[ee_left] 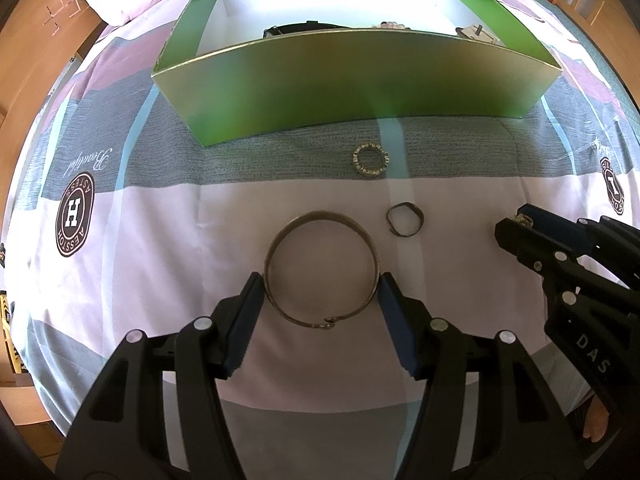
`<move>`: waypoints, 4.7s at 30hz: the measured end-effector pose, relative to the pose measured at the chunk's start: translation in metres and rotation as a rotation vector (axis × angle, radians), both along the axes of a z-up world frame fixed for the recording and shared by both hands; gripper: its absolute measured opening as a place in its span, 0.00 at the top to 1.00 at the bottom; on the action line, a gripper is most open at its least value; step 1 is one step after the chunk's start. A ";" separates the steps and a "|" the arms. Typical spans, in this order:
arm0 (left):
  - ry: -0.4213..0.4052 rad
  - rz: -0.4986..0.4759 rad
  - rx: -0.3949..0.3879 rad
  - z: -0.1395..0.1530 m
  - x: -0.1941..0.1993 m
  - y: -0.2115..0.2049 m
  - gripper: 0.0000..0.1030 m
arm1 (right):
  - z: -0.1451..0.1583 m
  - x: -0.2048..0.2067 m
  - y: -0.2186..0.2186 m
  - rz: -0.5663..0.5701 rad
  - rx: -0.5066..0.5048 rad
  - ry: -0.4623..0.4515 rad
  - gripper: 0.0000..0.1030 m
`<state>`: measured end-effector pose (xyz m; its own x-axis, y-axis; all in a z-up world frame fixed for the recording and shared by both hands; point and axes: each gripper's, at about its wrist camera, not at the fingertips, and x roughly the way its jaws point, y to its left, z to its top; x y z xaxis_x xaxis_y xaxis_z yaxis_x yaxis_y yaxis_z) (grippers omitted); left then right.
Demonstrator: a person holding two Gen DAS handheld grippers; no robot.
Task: Organize jewelry
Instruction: 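Close the left tool on the metal bangle while the right tool holds the gold charm, then lift the bangle with the left tool toward the box while the right tool holds the charm, then carry the bangle and charm into the green box and open both tools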
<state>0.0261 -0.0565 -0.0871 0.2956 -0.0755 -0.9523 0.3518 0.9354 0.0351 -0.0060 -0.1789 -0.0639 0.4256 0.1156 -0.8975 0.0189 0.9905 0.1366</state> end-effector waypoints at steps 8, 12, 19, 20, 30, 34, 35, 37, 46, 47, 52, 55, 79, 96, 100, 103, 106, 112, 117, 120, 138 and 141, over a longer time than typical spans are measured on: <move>0.000 0.000 0.003 0.000 0.000 0.000 0.42 | 0.004 -0.002 0.001 0.013 0.004 0.002 0.76; -0.001 0.000 0.004 0.000 0.000 0.000 0.42 | 0.004 -0.003 0.000 0.007 0.003 0.003 0.76; -0.012 0.004 -0.005 0.004 -0.002 -0.001 0.42 | 0.002 -0.002 0.002 0.007 -0.004 0.007 0.76; -0.022 0.009 -0.011 0.006 -0.002 0.000 0.42 | 0.003 -0.003 0.002 0.007 -0.003 0.006 0.76; -0.139 0.058 -0.133 0.051 0.006 0.025 0.62 | 0.017 -0.009 0.002 0.018 0.003 -0.080 0.76; -0.175 0.081 -0.165 0.067 0.011 0.039 0.67 | 0.022 -0.011 0.005 0.041 -0.011 -0.106 0.76; -0.173 0.090 -0.174 0.068 0.013 0.043 0.67 | 0.021 -0.011 0.005 0.042 -0.012 -0.106 0.76; -0.160 0.097 -0.184 0.068 0.014 0.044 0.66 | 0.021 -0.012 0.003 0.040 -0.002 -0.101 0.76; -0.085 0.174 -0.220 0.041 0.030 0.050 0.18 | 0.010 -0.007 0.002 0.034 -0.001 -0.068 0.76; -0.079 0.174 -0.205 0.034 0.034 0.046 0.18 | 0.009 -0.007 0.002 0.034 0.000 -0.063 0.76; -0.076 0.149 -0.122 0.015 0.039 0.034 0.17 | 0.009 -0.006 0.001 0.029 0.002 -0.058 0.76; -0.073 0.138 -0.017 0.002 0.039 0.029 0.17 | 0.009 -0.006 0.000 0.027 0.007 -0.055 0.76; -0.037 0.118 -0.085 0.000 0.035 0.027 0.23 | 0.006 -0.006 0.004 0.047 -0.004 -0.048 0.76; -0.056 0.072 -0.065 -0.003 0.028 0.007 0.43 | 0.004 -0.005 0.004 0.048 -0.008 -0.045 0.76; -0.055 0.112 -0.116 0.004 0.028 0.017 0.43 | 0.005 -0.005 0.004 0.048 -0.005 -0.047 0.76; -0.082 0.118 -0.149 0.018 0.027 0.023 0.43 | 0.006 -0.006 0.003 0.049 -0.005 -0.052 0.76; -0.101 0.110 -0.165 0.028 0.023 0.021 0.43 | 0.004 -0.006 0.004 0.054 -0.012 -0.045 0.76; -0.177 0.079 -0.225 0.059 0.016 0.027 0.43 | 0.031 -0.008 -0.005 0.039 0.030 -0.118 0.76; -0.266 0.053 -0.305 0.094 0.052 0.018 0.43 | 0.078 0.021 -0.024 -0.005 0.064 -0.238 0.76; -0.235 0.076 -0.364 0.092 0.086 0.016 0.43 | 0.085 0.065 -0.035 -0.023 0.036 -0.253 0.76; -0.171 0.063 -0.313 0.095 0.108 0.019 0.22 | 0.084 0.047 -0.044 0.030 0.198 -0.217 0.53; -0.178 0.067 -0.310 0.095 0.061 0.035 0.16 | 0.063 0.021 -0.012 0.133 0.198 -0.130 0.53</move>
